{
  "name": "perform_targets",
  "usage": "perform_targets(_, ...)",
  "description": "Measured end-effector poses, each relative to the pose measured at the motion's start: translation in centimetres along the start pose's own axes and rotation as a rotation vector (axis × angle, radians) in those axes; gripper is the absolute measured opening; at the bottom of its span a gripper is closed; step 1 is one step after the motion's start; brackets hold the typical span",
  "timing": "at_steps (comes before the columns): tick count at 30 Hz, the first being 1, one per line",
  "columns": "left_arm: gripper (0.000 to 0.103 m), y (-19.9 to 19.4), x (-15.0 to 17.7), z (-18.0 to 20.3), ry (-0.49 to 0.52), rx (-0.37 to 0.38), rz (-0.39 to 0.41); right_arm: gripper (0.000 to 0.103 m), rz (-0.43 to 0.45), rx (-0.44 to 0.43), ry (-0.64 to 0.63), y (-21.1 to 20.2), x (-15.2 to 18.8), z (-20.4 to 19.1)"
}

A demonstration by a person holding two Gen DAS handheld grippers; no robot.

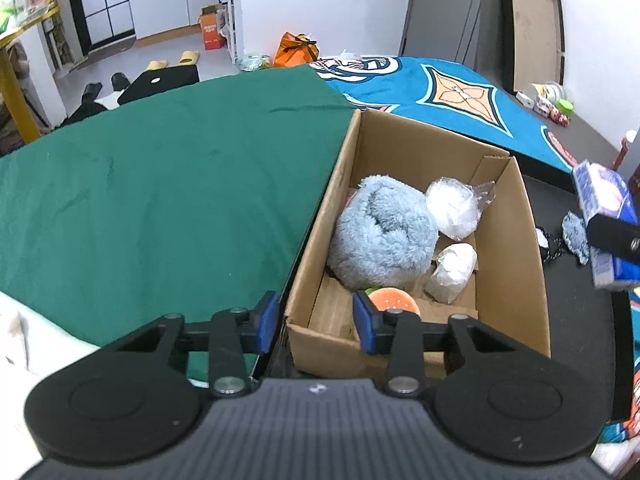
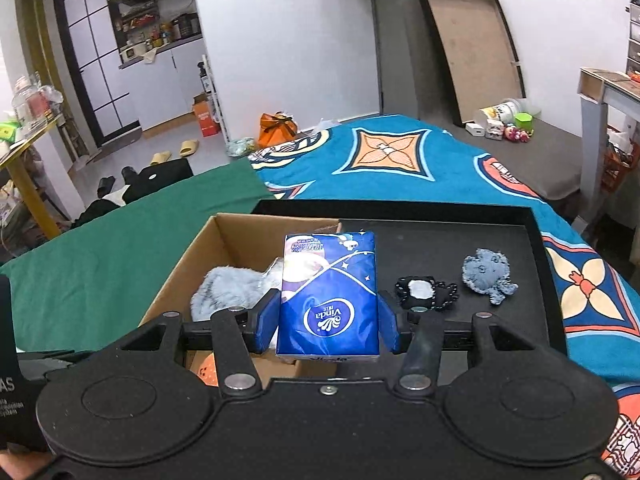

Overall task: Organize soft objects
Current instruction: 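Carry the tissue pack with the right gripper into the box and release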

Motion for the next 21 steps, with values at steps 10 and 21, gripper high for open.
perform_targets(10, 0.031, 0.7, 0.0, -0.8, -0.047, 0.016, -0.015, 0.050, -0.017, -0.040, -0.024, 0.5, 0.4, -2.5)
perform_targets(21, 0.014, 0.9, 0.0, -1.3, -0.071, 0.007, -0.012, 0.058, -0.061, -0.107, -0.017, 1.1, 1.5, -3.9)
Point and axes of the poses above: each gripper's, at about its wrist camera, not at the fingertips, and y roughly the way its jaws point, z to its right, x to its underside, the point moved 4 cm from there along y, roughly the way its jaws point, and after that the axes turned 7 degrees about z, right-handed, at the moved point
